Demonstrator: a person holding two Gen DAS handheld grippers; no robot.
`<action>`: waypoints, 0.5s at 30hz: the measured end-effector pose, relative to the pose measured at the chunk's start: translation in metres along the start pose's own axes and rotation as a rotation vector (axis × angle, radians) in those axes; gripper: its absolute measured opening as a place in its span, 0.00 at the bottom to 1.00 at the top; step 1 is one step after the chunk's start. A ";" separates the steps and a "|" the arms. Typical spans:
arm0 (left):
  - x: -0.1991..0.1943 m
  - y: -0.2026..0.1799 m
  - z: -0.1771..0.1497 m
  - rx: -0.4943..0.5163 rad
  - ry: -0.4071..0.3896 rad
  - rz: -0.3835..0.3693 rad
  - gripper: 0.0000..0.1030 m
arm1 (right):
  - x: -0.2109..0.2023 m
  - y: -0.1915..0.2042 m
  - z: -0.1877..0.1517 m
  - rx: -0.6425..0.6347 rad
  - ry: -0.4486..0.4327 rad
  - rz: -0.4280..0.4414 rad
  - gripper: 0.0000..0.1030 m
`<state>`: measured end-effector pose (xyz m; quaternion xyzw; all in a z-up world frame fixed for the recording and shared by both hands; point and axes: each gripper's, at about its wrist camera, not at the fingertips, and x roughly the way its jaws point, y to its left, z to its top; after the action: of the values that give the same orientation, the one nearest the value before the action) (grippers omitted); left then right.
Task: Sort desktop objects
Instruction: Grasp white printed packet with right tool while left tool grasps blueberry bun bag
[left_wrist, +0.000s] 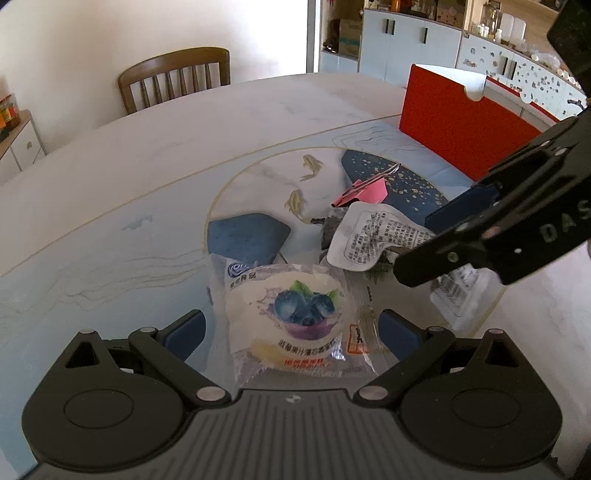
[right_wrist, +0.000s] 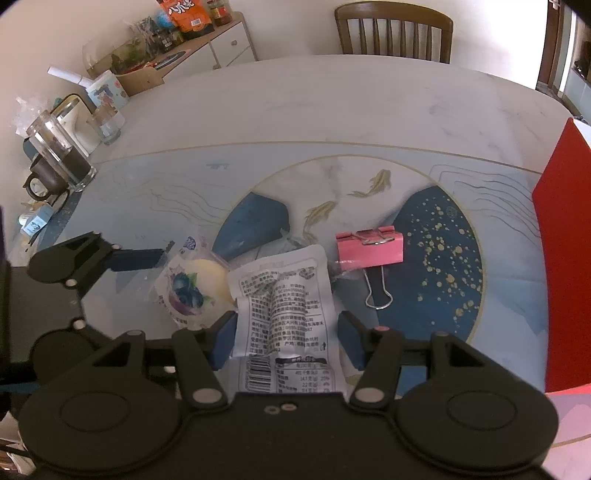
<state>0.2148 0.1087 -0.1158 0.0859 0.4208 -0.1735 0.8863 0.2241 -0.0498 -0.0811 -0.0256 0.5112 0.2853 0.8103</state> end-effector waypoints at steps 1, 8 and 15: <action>0.001 -0.001 0.001 0.001 0.001 -0.001 0.97 | -0.001 0.000 -0.001 -0.001 -0.001 0.002 0.57; 0.009 -0.004 0.005 -0.007 0.015 0.008 0.89 | -0.009 -0.005 -0.003 -0.002 0.002 0.003 0.57; 0.005 -0.004 0.006 -0.026 -0.001 0.021 0.74 | -0.020 -0.013 -0.006 0.000 -0.009 0.004 0.57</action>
<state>0.2202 0.1017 -0.1157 0.0785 0.4216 -0.1587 0.8893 0.2189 -0.0712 -0.0699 -0.0234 0.5075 0.2872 0.8120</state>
